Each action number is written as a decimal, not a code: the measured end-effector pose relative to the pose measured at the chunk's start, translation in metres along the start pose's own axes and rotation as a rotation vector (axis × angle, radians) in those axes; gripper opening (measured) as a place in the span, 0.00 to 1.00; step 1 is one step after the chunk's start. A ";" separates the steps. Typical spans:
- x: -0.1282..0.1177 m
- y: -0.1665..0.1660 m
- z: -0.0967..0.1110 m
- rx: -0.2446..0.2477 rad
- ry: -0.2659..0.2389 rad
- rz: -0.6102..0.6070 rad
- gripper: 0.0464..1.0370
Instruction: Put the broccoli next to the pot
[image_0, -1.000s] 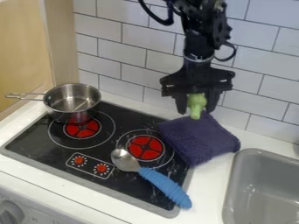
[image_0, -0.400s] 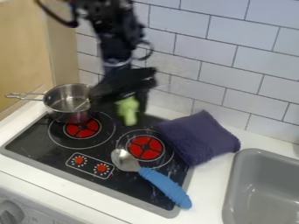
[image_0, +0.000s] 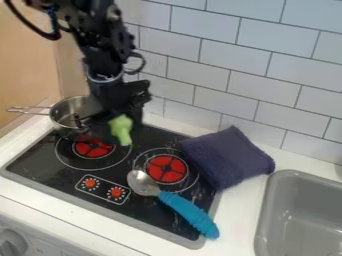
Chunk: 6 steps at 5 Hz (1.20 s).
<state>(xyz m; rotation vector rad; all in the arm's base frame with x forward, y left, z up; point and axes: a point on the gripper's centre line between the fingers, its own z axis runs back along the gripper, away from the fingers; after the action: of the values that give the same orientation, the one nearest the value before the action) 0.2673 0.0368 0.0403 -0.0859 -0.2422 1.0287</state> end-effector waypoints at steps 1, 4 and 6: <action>0.009 0.014 -0.003 0.016 -0.020 0.083 0.54; 0.026 0.058 -0.009 0.086 -0.043 0.339 0.54; 0.036 0.074 -0.012 0.089 -0.043 0.419 0.54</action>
<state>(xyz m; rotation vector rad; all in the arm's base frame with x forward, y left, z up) 0.2261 0.1063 0.0213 -0.0340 -0.2212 1.4579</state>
